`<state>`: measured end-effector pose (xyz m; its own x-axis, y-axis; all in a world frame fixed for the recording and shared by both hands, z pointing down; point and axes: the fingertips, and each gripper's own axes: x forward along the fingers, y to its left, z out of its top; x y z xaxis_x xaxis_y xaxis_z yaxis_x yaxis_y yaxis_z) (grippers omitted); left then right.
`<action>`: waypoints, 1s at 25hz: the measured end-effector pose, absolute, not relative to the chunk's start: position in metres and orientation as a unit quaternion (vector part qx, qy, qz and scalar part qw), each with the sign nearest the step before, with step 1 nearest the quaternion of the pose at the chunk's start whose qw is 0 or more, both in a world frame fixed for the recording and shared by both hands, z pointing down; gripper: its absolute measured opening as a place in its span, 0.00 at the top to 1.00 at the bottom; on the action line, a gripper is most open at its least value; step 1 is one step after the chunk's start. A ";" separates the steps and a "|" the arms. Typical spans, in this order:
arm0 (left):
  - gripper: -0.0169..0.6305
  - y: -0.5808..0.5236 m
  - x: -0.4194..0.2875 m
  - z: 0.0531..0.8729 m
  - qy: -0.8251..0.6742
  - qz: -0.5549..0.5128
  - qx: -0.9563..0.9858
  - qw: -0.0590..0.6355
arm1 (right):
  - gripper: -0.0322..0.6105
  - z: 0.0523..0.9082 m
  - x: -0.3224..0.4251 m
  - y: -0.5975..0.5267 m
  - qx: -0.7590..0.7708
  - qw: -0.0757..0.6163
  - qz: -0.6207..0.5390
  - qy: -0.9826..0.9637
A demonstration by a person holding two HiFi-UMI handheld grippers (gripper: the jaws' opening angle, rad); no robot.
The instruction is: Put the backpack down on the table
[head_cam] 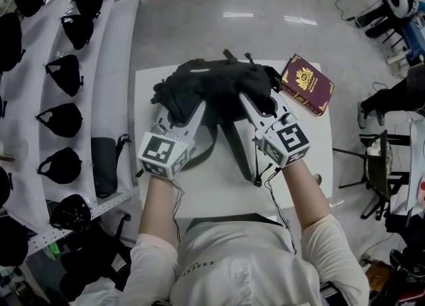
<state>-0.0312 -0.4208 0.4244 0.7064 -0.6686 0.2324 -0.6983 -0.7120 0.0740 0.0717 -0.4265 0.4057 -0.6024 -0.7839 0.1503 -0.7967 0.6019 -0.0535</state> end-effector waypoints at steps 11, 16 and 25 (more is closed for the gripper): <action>0.84 -0.364 -0.032 0.448 -0.385 0.090 0.912 0.109 | 0.81 0.428 0.073 -0.370 0.422 0.051 0.088 -0.901; 0.84 -0.337 -0.031 0.461 -0.389 0.087 0.908 0.125 | 0.81 0.440 0.076 -0.345 0.417 0.050 0.098 -0.902; 0.84 -0.292 -0.031 0.484 -0.379 0.079 0.916 0.103 | 0.80 0.465 0.076 -0.303 0.406 0.056 0.105 -0.906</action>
